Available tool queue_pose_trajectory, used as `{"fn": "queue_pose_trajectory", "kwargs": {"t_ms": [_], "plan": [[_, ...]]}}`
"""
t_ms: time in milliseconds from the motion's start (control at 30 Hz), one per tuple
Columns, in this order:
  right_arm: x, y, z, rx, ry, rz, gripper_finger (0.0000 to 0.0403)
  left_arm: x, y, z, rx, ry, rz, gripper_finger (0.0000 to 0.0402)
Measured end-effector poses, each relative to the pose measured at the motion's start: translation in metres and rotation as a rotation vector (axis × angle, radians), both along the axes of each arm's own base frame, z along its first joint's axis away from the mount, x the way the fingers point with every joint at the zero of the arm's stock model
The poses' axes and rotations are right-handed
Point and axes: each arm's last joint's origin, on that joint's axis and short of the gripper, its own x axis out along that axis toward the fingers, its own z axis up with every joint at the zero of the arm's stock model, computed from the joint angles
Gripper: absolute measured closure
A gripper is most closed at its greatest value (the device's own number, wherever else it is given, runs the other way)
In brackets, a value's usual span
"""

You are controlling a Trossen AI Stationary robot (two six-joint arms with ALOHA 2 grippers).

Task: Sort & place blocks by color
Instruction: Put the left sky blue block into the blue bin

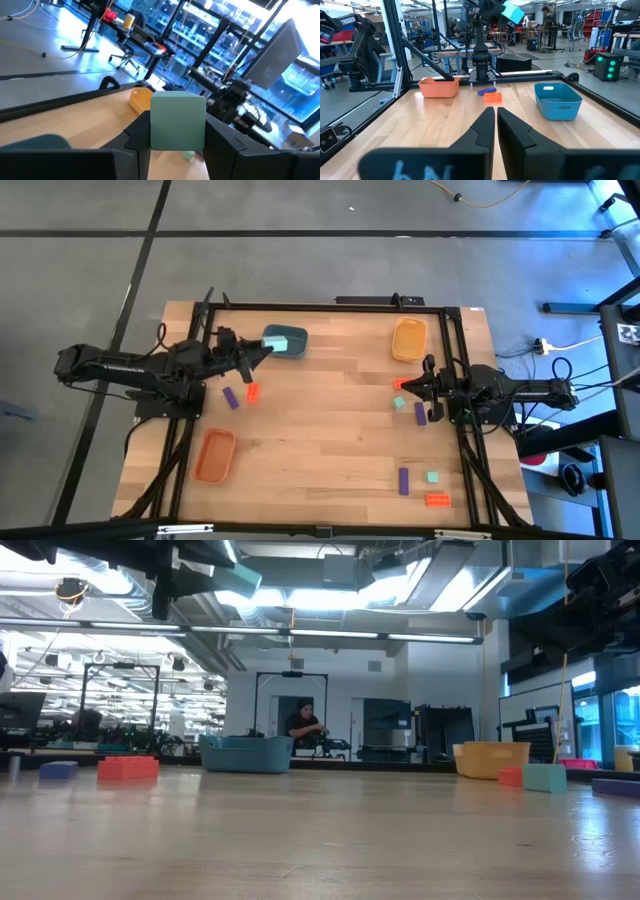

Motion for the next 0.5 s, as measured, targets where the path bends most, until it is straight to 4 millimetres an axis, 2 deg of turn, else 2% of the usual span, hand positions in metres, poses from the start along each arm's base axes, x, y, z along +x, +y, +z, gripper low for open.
{"fn": "queue_pose_trajectory", "kwargs": {"t_ms": [500], "plan": [[0.0,0.0,0.0,0.0,0.0,0.0,0.0378,-0.005,-0.0024,0.0059,0.107,0.009,-0.088,0.0277]]}}
